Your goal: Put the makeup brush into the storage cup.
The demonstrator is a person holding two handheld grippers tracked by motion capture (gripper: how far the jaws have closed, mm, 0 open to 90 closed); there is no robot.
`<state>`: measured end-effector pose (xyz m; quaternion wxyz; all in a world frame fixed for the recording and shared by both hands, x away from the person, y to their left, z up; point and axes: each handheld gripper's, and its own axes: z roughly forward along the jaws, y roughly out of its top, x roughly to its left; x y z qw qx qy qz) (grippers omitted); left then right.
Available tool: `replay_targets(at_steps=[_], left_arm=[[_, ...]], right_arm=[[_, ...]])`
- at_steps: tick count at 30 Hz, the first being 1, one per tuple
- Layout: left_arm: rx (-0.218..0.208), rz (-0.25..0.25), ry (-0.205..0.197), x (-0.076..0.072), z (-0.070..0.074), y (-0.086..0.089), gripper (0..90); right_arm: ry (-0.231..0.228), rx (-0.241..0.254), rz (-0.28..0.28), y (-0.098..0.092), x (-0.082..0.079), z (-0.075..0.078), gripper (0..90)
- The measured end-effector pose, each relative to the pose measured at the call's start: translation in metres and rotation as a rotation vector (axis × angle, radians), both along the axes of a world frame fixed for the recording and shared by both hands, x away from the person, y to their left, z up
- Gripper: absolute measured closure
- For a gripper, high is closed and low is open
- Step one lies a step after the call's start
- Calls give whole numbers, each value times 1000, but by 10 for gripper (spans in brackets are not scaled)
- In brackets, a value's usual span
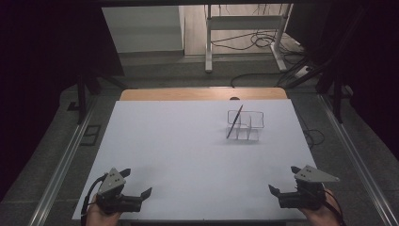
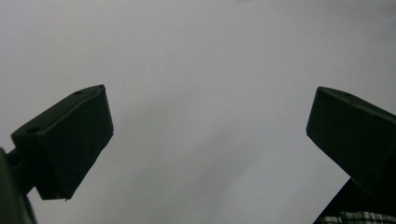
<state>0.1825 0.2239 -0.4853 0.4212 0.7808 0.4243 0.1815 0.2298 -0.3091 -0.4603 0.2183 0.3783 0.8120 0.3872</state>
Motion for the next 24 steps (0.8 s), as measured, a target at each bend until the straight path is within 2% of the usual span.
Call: replay_targets(at_steps=[10, 16, 24], left_arm=[[1, 0, 0, 0, 0, 0, 12], [7, 0, 2, 0, -1, 0, 12], [8, -1, 3, 1, -1, 0, 12]], right_arm=[[43, -23, -11, -9, -2, -9, 0], [87, -25, -23, -12, -3, -14, 0], [86, -12, -26, -14, -4, -14, 0]])
